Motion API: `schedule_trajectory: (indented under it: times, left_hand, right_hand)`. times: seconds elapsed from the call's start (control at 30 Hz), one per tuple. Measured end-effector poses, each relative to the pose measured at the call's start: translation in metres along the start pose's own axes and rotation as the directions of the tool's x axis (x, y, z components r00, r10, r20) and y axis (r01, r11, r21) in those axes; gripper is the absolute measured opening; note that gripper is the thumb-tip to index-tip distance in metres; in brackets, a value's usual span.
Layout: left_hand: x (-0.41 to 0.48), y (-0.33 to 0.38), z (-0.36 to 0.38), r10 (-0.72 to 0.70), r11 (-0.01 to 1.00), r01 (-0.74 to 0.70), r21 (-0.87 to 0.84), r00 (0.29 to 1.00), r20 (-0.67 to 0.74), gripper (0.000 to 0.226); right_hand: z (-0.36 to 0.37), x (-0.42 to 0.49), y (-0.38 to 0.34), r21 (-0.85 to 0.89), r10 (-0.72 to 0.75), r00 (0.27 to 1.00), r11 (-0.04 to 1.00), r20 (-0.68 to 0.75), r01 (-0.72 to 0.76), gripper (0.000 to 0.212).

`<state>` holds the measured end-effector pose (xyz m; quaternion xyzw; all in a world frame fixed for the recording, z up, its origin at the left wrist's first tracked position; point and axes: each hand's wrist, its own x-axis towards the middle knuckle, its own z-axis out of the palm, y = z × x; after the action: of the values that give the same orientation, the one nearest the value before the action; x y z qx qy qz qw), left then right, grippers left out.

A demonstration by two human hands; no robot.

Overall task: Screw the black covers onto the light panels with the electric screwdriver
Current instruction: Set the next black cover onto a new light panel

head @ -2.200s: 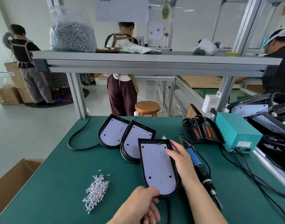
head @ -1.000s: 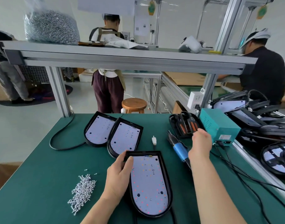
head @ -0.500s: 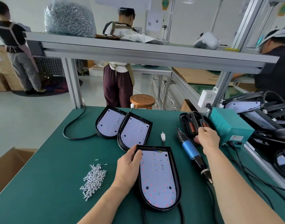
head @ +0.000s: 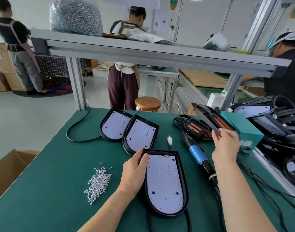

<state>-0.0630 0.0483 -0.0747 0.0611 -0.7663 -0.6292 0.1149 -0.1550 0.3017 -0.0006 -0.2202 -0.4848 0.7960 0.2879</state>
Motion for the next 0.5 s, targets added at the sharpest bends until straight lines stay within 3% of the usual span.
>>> schedule_trajectory:
  times: [0.1,0.13,0.23,0.3,0.4,0.5]
  left_hand:
    - [-0.002,0.004,0.0,-0.034,0.999,0.034,-0.009,0.999,-0.006,0.023]
    - [-0.002,0.006,-0.001,-0.034,0.999,0.034,-0.006,0.999,-0.003,0.031]
    - [-0.003,0.009,-0.001,-0.037,0.999,0.037,0.008,0.999,-0.003,0.044]
    - [-0.004,0.01,-0.001,-0.033,0.999,0.033,0.025,0.999,-0.011,0.033]
    - [-0.004,0.009,-0.001,-0.019,0.999,0.019,0.027,1.0,-0.011,0.019]
    - [-0.004,0.011,-0.002,-0.012,0.999,0.012,0.035,1.0,-0.018,0.03]
  right_hand:
    - [-0.008,-0.023,-0.006,-0.025,-0.166,0.974,0.985,0.157,0.172,0.027]
    - [-0.012,-0.029,-0.005,0.007,-0.178,0.964,0.984,0.199,0.18,0.03]
    - [-0.02,-0.046,-0.003,0.091,-0.126,0.94,0.991,0.316,0.102,0.019]
    - [-0.019,-0.056,-0.003,-0.024,-0.114,0.894,0.99,0.434,0.138,0.021]
    - [-0.014,-0.068,0.001,-0.114,0.065,0.833,0.994,0.55,-0.002,0.023]
    - [-0.011,-0.076,0.011,-0.195,0.101,0.765,0.98,0.636,0.033,0.023]
